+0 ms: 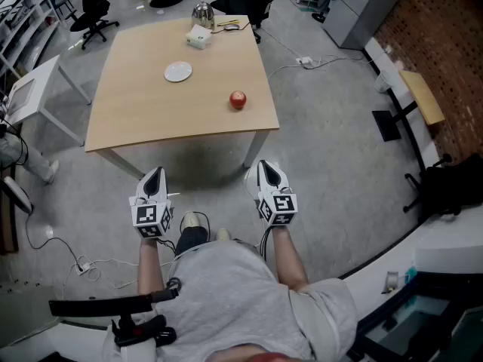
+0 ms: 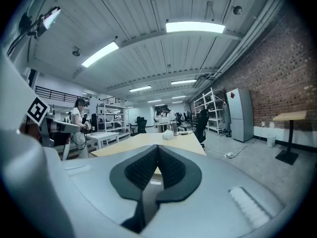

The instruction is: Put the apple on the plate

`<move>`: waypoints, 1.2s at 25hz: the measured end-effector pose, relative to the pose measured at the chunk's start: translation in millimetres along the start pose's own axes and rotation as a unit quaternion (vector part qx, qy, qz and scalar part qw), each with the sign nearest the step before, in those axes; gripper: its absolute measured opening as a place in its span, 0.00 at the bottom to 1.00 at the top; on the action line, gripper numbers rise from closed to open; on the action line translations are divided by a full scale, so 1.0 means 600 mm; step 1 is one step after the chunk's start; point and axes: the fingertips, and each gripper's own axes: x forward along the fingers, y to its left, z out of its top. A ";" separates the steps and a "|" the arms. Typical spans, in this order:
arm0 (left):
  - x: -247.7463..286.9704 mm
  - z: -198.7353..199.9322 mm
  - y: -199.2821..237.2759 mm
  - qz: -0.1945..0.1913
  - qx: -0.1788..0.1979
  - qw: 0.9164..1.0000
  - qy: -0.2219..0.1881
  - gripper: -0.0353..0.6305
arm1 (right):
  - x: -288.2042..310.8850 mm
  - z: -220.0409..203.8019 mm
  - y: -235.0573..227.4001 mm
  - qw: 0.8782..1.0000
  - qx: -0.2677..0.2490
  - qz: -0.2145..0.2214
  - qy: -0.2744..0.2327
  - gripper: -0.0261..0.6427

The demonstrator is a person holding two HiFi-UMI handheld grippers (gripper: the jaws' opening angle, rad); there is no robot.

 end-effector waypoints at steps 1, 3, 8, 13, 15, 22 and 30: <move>0.001 0.001 0.000 0.000 0.000 1.000 0.000 0.08 | 0.002 -0.005 -0.003 1.000 -0.002 -0.002 0.001 0.05; 0.003 0.005 -0.003 -0.002 -0.001 1.000 0.000 0.08 | 0.003 -0.012 -0.009 1.000 -0.005 -0.006 0.001 0.05; 0.001 0.021 -0.011 -0.007 -0.005 1.000 -0.002 0.08 | 0.000 -0.005 -0.009 1.000 0.000 -0.004 -0.008 0.05; 0.003 0.029 -0.025 -0.012 -0.006 1.000 -0.004 0.08 | -0.007 0.000 -0.019 1.000 0.013 -0.007 -0.014 0.05; 0.005 0.027 -0.030 -0.013 -0.004 1.000 -0.001 0.08 | -0.009 -0.001 -0.022 1.000 0.011 -0.008 -0.013 0.05; 0.038 0.018 -0.052 -0.027 0.005 1.000 0.004 0.08 | -0.011 -0.014 -0.050 1.000 0.014 -0.020 -0.008 0.05; 0.124 0.012 -0.051 -0.043 0.006 0.999 0.015 0.08 | 0.038 -0.027 -0.077 1.000 0.012 -0.024 0.010 0.05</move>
